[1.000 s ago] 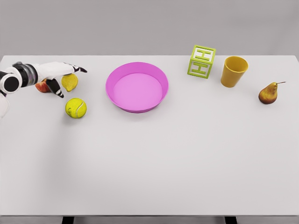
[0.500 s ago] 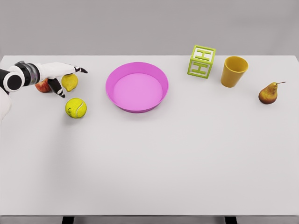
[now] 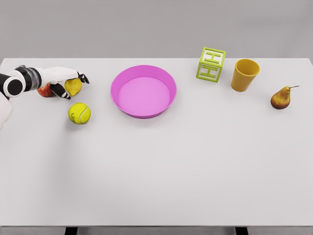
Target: Put the lemon on the plate with left arm
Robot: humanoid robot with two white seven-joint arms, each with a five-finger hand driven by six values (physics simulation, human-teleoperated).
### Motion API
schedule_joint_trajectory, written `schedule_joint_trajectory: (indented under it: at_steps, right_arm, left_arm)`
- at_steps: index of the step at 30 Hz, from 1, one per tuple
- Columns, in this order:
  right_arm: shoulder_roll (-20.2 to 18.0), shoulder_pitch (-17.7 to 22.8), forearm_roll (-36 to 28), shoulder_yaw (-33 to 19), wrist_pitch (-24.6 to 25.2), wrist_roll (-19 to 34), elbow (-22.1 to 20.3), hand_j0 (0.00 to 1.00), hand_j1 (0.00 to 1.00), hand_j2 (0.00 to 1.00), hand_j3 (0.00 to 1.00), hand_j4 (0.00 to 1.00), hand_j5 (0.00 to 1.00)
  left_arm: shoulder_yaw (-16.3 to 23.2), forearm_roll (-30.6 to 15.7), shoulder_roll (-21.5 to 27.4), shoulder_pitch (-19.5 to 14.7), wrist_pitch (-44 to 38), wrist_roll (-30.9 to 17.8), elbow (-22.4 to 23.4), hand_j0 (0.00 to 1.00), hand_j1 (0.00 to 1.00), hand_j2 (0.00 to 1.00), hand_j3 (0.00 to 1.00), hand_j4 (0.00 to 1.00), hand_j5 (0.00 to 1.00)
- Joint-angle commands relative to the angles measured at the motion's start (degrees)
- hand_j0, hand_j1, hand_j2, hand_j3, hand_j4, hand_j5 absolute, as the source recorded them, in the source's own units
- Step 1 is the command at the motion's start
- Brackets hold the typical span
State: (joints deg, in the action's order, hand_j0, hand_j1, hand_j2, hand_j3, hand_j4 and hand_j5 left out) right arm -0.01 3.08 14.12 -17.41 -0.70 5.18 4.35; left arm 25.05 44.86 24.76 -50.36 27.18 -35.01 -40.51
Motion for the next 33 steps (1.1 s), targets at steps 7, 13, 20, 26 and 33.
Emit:
schedule_joint_trajectory:
  at_steps: [7,13,20,26,33]
  right_arm:
    - [0.01,0.00,0.03,0.01,0.00,0.01,-0.04,1.00,1.00,1.00,1.00,1.00,1.00]
    - [0.01,0.00,-0.06,0.01,0.00,0.01,0.05,1.00,1.00,1.00,1.00,1.00,1.00]
    - [0.01,0.00,0.03,0.01,0.00,0.01,0.05,1.00,1.00,1.00,1.00,1.00,1.00]
    - [0.01,0.00,0.03,0.01,0.00,0.01,-0.04,1.00,1.00,1.00,1.00,1.00,1.00]
    - [0.01,0.00,0.03,0.01,0.00,0.01,0.05,1.00,1.00,1.00,1.00,1.00,1.00]
  left_arm:
    - [-0.17,-0.47,0.03,0.00,-0.19,0.01,-0.18,0.59,0.59,0.59,0.59,0.59,0.59]
    - [-0.88,-1.09,0.20,-0.44,-0.11,0.01,-0.71,0.58,0.58,0.58,0.58,0.58,0.58]
    - [-1.76,-1.26,0.64,-0.35,0.42,0.01,-4.66,0.58,0.58,0.58,0.58,0.58,0.58]
    - [-2.02,-1.35,0.55,-0.18,0.42,0.01,-7.57,0.57,0.57,0.57,0.57,0.57,0.57]
    - [-2.55,-1.35,0.12,0.00,0.42,0.01,-10.38,0.57,0.57,0.57,0.57,0.57,0.57]
